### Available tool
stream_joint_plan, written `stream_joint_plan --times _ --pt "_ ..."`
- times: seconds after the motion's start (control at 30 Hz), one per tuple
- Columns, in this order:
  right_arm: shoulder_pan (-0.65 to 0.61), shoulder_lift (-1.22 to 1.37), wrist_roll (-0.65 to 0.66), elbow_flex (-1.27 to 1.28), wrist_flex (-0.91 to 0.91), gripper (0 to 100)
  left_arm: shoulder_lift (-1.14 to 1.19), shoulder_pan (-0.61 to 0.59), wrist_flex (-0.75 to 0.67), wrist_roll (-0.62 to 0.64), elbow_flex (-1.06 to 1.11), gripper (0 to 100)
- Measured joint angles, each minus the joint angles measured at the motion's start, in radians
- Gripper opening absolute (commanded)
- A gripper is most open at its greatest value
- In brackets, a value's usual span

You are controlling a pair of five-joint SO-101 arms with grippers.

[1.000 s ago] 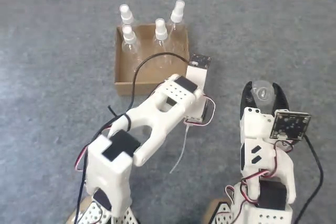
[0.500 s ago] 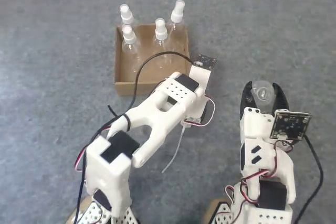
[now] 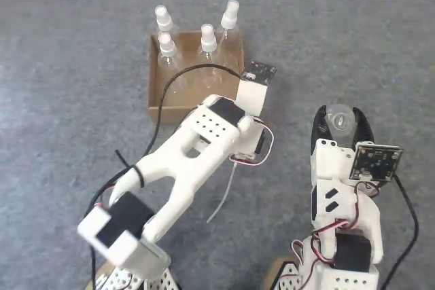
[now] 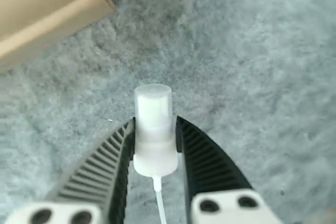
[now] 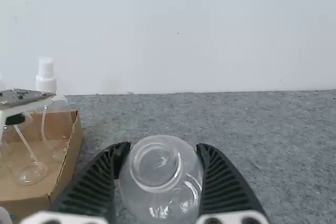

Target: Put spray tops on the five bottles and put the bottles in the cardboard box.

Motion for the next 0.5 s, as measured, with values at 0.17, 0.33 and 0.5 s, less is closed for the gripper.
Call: stream_joint_plan --times 0.17,0.33,0.5 --pt "-0.012 0.000 0.000 0.000 0.000 0.6 -0.118 -0.071 -0.023 -0.014 0.080 1" --pt "-0.081 0.000 0.000 0.000 0.028 0.6 -0.276 -0.084 -0.064 -0.017 0.186 1" --pt "-0.155 0.000 0.000 0.000 0.055 0.6 -0.476 -0.112 -0.133 -0.021 0.324 1"
